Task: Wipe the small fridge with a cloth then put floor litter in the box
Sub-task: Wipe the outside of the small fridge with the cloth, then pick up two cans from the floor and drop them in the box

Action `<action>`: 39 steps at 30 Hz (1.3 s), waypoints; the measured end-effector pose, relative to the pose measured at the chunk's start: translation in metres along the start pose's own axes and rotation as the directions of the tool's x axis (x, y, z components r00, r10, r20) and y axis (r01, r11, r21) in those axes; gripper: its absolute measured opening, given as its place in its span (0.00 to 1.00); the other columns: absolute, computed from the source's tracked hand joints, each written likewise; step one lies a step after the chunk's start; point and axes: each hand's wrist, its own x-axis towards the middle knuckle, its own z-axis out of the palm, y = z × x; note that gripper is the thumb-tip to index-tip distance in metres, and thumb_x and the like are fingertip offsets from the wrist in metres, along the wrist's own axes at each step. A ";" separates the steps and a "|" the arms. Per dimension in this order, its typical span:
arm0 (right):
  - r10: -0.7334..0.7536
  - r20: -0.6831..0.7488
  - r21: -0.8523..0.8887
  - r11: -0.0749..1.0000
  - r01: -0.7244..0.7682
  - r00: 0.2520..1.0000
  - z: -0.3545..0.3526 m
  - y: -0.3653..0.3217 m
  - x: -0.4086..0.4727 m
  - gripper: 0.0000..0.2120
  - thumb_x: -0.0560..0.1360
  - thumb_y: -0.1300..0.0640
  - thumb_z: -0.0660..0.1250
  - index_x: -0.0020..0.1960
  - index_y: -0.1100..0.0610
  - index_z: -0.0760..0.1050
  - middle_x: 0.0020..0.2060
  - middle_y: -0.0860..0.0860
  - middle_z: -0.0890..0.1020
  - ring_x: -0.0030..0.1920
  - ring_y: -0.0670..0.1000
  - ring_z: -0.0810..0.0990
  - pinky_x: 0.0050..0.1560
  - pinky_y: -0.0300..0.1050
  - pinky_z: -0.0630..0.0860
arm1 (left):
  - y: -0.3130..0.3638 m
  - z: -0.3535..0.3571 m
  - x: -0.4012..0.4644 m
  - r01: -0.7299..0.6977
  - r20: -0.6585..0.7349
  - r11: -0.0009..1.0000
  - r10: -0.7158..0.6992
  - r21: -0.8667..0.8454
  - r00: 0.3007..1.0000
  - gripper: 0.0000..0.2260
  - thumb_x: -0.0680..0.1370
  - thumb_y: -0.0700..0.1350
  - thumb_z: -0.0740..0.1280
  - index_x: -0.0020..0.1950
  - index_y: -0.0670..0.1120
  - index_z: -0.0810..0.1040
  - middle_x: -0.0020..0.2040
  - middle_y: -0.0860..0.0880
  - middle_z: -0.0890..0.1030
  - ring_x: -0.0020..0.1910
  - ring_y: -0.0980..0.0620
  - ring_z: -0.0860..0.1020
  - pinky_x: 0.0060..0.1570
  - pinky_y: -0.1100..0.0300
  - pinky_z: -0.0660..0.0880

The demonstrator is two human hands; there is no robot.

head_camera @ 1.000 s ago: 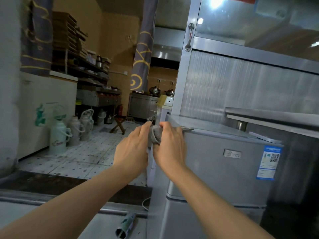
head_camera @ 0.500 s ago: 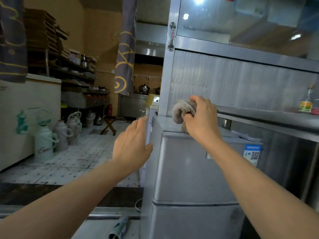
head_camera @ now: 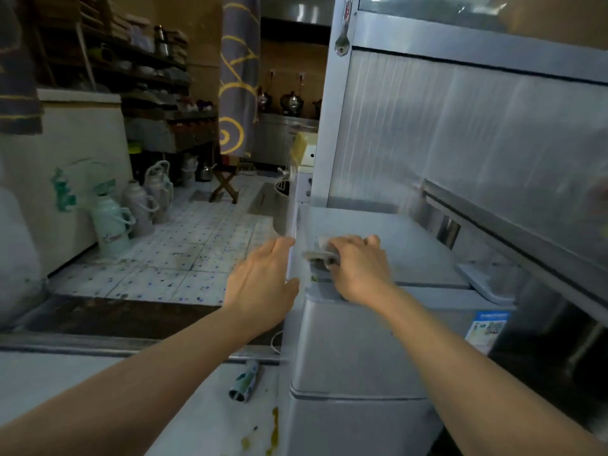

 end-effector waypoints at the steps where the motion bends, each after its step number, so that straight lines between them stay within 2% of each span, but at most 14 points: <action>1: 0.003 0.076 -0.003 1.000 -0.003 0.997 0.001 0.000 -0.001 0.16 0.76 0.55 0.59 0.63 0.51 0.68 0.65 0.52 0.69 0.61 0.61 0.63 0.57 0.52 0.65 | 0.001 -0.004 0.001 0.020 0.035 1.000 -0.019 -0.005 0.999 0.25 0.74 0.46 0.65 0.69 0.51 0.62 0.67 0.50 0.70 0.62 0.48 0.71 0.54 0.54 0.70; 4: 0.019 0.257 0.019 0.999 -0.025 0.966 -0.007 -0.002 -0.003 0.24 0.75 0.53 0.59 0.69 0.50 0.59 0.72 0.52 0.56 0.69 0.63 0.56 0.69 0.56 0.57 | 0.007 -0.017 0.004 0.085 0.126 0.996 -0.084 -0.001 0.988 0.26 0.74 0.46 0.64 0.71 0.51 0.61 0.68 0.49 0.70 0.65 0.48 0.69 0.59 0.53 0.69; 8: 0.097 0.297 0.079 0.989 -0.126 0.950 -0.031 -0.001 -0.007 0.30 0.76 0.47 0.60 0.74 0.49 0.51 0.75 0.54 0.51 0.72 0.62 0.51 0.72 0.55 0.51 | 0.018 -0.042 0.005 0.136 0.211 0.991 -0.130 -0.015 0.969 0.27 0.74 0.46 0.65 0.72 0.51 0.60 0.68 0.49 0.70 0.64 0.47 0.70 0.59 0.52 0.68; 12: 0.139 0.295 0.154 0.970 -0.191 0.945 -0.066 -0.007 -0.028 0.31 0.75 0.46 0.64 0.73 0.52 0.56 0.71 0.56 0.60 0.70 0.61 0.56 0.71 0.55 0.56 | 0.035 -0.073 0.004 0.199 0.325 0.980 -0.188 0.000 0.927 0.28 0.73 0.46 0.65 0.71 0.51 0.59 0.67 0.50 0.70 0.65 0.47 0.69 0.62 0.51 0.68; 15: 0.153 0.387 0.155 0.962 -0.227 0.910 -0.094 -0.019 -0.049 0.30 0.73 0.47 0.66 0.70 0.54 0.60 0.70 0.56 0.62 0.70 0.60 0.58 0.70 0.52 0.59 | 0.051 -0.099 -0.002 0.249 0.411 0.968 -0.216 -0.027 0.885 0.29 0.73 0.47 0.65 0.72 0.51 0.59 0.69 0.50 0.68 0.67 0.47 0.67 0.65 0.51 0.66; 17: 0.171 0.442 0.160 0.951 -0.265 0.880 -0.110 -0.029 -0.065 0.32 0.73 0.47 0.66 0.72 0.53 0.58 0.72 0.55 0.60 0.70 0.60 0.57 0.70 0.52 0.59 | 0.061 -0.117 -0.008 0.264 0.461 0.963 -0.215 -0.044 0.861 0.29 0.74 0.47 0.65 0.73 0.50 0.59 0.71 0.50 0.66 0.69 0.48 0.65 0.66 0.52 0.63; 20: 0.224 0.529 0.149 0.925 -0.349 0.819 -0.133 -0.041 -0.091 0.36 0.74 0.47 0.65 0.75 0.52 0.52 0.76 0.53 0.50 0.74 0.60 0.49 0.73 0.53 0.54 | 0.077 -0.141 -0.017 0.271 0.525 0.961 -0.206 -0.051 0.826 0.30 0.74 0.48 0.65 0.73 0.50 0.57 0.72 0.50 0.64 0.70 0.48 0.64 0.67 0.52 0.63; 24: 0.284 0.580 0.141 0.888 -0.437 0.763 -0.161 -0.048 -0.128 0.34 0.74 0.47 0.65 0.74 0.53 0.55 0.73 0.55 0.55 0.73 0.58 0.51 0.72 0.49 0.54 | 0.098 -0.165 -0.029 0.243 0.601 0.969 -0.169 -0.044 0.781 0.30 0.74 0.49 0.66 0.73 0.51 0.57 0.70 0.49 0.67 0.68 0.47 0.66 0.67 0.49 0.64; 30: 0.363 0.608 0.144 0.824 -0.548 0.706 -0.189 -0.037 -0.184 0.34 0.73 0.49 0.67 0.74 0.53 0.56 0.74 0.54 0.54 0.73 0.58 0.51 0.71 0.50 0.57 | 0.130 -0.172 -0.066 0.245 0.695 0.969 -0.150 -0.039 0.704 0.32 0.75 0.51 0.65 0.75 0.52 0.54 0.73 0.50 0.65 0.69 0.48 0.66 0.68 0.49 0.63; 35: 0.381 0.630 0.141 0.801 -0.582 0.677 -0.200 -0.009 -0.238 0.32 0.74 0.49 0.66 0.74 0.53 0.57 0.74 0.54 0.54 0.74 0.58 0.51 0.72 0.52 0.56 | 0.166 -0.162 -0.107 0.308 0.739 0.951 -0.178 -0.042 0.650 0.32 0.75 0.50 0.65 0.75 0.51 0.54 0.74 0.50 0.64 0.70 0.47 0.65 0.69 0.48 0.63; 39: 0.362 0.675 0.153 0.784 -0.602 0.643 -0.203 0.028 -0.290 0.32 0.75 0.49 0.66 0.74 0.53 0.56 0.74 0.54 0.54 0.74 0.58 0.50 0.72 0.53 0.59 | 0.208 -0.149 -0.153 0.359 0.750 0.933 -0.225 -0.018 0.623 0.32 0.76 0.50 0.66 0.75 0.49 0.54 0.74 0.49 0.62 0.72 0.47 0.63 0.70 0.48 0.61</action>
